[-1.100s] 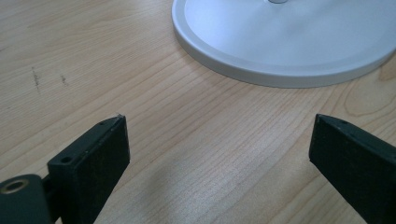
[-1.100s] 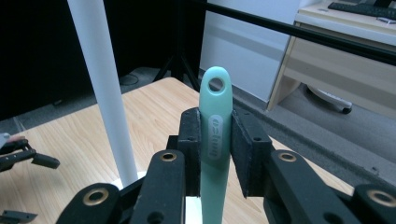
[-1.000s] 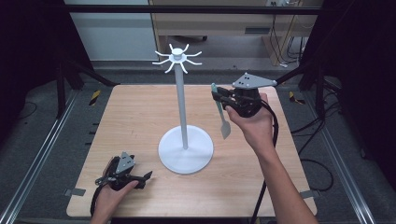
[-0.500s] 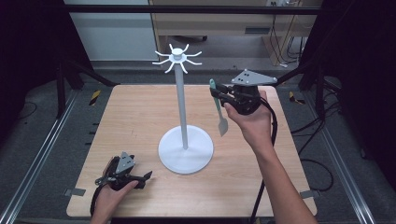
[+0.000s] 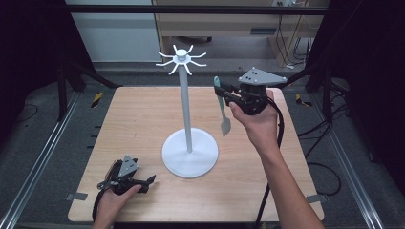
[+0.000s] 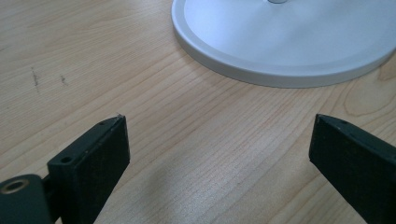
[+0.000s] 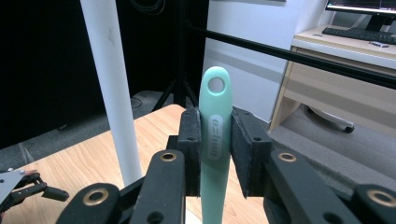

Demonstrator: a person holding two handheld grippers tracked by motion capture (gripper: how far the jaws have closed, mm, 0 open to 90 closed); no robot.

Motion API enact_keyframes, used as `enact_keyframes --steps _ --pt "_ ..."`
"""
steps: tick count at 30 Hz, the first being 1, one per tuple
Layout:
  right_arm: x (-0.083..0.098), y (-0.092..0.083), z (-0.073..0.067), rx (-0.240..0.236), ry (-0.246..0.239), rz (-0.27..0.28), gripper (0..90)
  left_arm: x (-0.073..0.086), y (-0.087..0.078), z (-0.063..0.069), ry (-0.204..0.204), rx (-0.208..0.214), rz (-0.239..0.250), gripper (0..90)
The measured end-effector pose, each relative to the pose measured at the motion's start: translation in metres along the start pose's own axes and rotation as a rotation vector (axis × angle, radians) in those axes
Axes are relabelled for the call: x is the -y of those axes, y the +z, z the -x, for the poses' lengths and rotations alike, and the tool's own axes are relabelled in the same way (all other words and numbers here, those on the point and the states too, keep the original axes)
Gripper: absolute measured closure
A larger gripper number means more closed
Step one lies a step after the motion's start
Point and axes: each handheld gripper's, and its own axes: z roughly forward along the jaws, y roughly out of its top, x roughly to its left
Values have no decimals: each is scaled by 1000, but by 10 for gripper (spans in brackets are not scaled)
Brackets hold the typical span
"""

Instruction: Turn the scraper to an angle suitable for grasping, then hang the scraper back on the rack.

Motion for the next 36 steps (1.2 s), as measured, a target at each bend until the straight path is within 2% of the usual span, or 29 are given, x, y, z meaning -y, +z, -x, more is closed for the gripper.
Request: enact_keyframes --steps 9,29,36 --pt "-5 -1 -1 -6 7 12 747 0 0 0 -1 1 0 46" --pt "-17 -7 -5 -22 28 81 746 0 0 0 -2 0 0 46" --pt "-25 -8 -12 -35 12 101 747 0 -1 0 -2 0 1 46"
